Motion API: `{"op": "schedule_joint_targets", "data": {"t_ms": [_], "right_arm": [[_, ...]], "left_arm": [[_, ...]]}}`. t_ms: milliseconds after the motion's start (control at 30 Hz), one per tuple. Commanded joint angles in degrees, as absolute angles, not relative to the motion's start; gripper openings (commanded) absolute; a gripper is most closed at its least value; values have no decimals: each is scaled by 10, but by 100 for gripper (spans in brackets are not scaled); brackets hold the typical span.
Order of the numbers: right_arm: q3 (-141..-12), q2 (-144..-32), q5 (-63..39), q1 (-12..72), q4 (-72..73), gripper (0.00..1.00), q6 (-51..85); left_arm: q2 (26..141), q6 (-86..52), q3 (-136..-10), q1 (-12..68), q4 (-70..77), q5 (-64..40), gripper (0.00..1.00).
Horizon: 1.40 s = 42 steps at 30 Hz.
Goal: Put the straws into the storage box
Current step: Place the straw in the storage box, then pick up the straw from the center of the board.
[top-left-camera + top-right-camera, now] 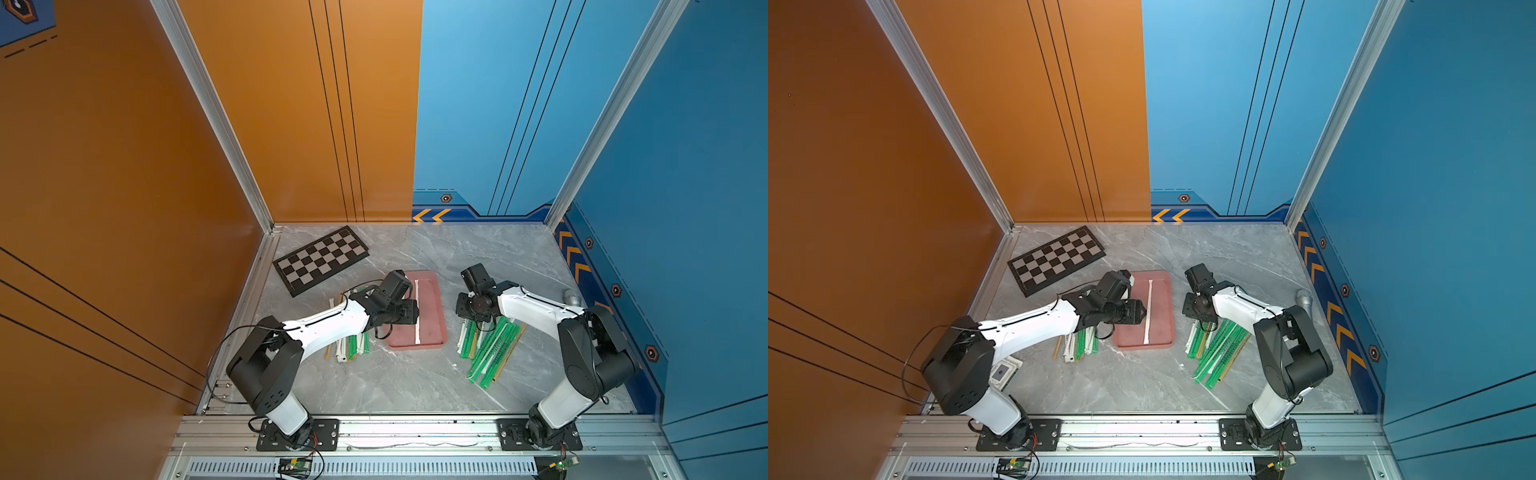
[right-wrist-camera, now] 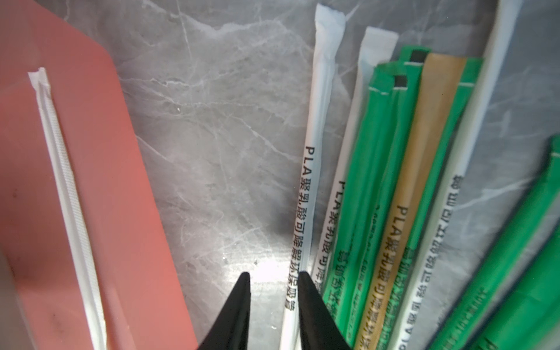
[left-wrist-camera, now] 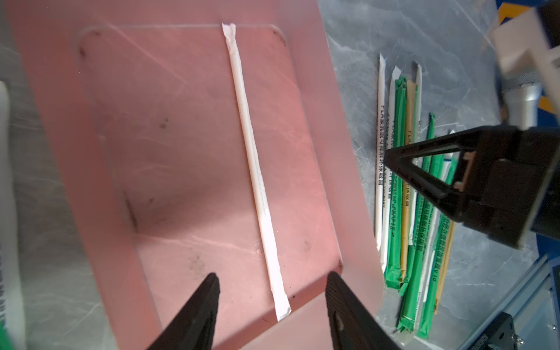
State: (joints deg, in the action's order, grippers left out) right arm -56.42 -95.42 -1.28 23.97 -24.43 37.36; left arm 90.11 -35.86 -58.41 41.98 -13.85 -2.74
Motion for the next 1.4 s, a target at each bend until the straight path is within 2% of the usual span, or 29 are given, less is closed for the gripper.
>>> {"op": "schedule_joint_targets", "data": {"t_ms": [0,233,333,400,533,833,1033,1367], "right_arm": [[-583,-970,7,244,-250,29,373],[-591,-984,36,250,-276,29,366],[-592,-990,44,254,-281,29,367],[-597,-998,54,259,-291,29,363],[-601,-1003,67,266,-306,29,360],[-602,-1019,65,276,-307,29,360],[-611,-1036,68,279,-315,25,355],[-617,-1004,63,279,-311,6,358]], "left_arm": [[854,-336,-558,422,-161,26,65],[789,-320,-518,418,-177,86,82],[766,-320,-502,416,-177,104,85],[754,-320,-492,413,-177,113,94],[732,-325,-477,406,-180,127,99],[708,-324,-458,391,-188,130,99],[679,-332,-447,378,-207,157,99],[630,-356,-403,333,-214,153,99]]}}
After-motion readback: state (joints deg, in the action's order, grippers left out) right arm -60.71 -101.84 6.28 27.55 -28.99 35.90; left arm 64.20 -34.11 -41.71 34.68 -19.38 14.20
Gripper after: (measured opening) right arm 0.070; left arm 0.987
